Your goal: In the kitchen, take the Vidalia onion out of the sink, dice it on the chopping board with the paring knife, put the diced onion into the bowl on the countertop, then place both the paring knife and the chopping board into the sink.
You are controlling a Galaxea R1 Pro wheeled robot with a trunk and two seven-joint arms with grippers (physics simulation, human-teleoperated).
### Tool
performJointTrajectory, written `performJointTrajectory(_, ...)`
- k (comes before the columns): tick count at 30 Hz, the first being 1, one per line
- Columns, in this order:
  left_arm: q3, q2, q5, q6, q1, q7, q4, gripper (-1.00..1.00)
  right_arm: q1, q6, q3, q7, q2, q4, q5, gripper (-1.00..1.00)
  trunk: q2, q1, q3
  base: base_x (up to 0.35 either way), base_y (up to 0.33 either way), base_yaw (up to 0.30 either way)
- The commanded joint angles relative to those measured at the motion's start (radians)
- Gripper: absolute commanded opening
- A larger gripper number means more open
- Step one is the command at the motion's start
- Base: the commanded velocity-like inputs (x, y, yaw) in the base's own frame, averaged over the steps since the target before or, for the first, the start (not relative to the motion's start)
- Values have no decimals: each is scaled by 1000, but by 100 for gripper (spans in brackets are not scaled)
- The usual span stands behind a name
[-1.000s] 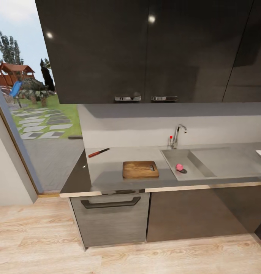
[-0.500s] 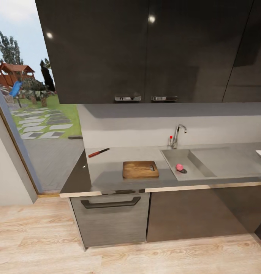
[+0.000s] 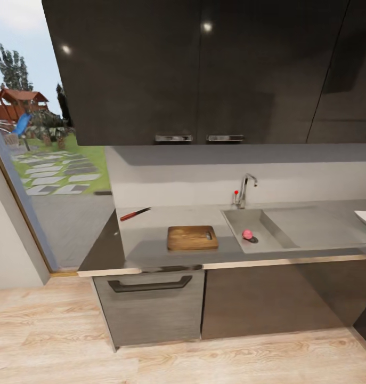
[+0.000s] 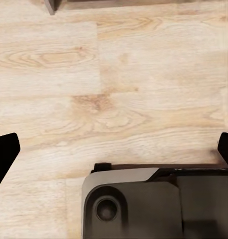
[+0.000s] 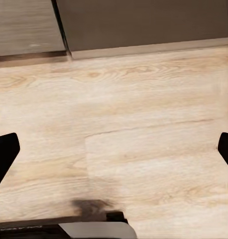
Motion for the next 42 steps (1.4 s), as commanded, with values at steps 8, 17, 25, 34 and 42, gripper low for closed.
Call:
performJointTrajectory(8,-1,-1,0,-2,0,0,14,100,0,-3,2,-2,0,9,-3,100,-2,1,5,0,-306,-164)
performJointTrajectory(17,-1,-1,0,-2,0,0,15,100,0,-3,4,-2,0,11,-1,100,-2,1,12,0,-318,-135)
performJointTrajectory(25,-1,-1,0,-2,0,0,15,100,0,-3,6,-2,2,12,-1,100,-2,1,12,0,-318,-5)
performJointTrajectory(34,-1,-1,0,-2,0,0,18,100,0,-3,7,-2,2,28,-1,100,-2,1,12,0,-318,109)
performJointTrajectory(42,-1,-1,0,-2,0,0,18,100,0,-3,7,-2,2,28,0,100,-2,1,12,0,-318,209)
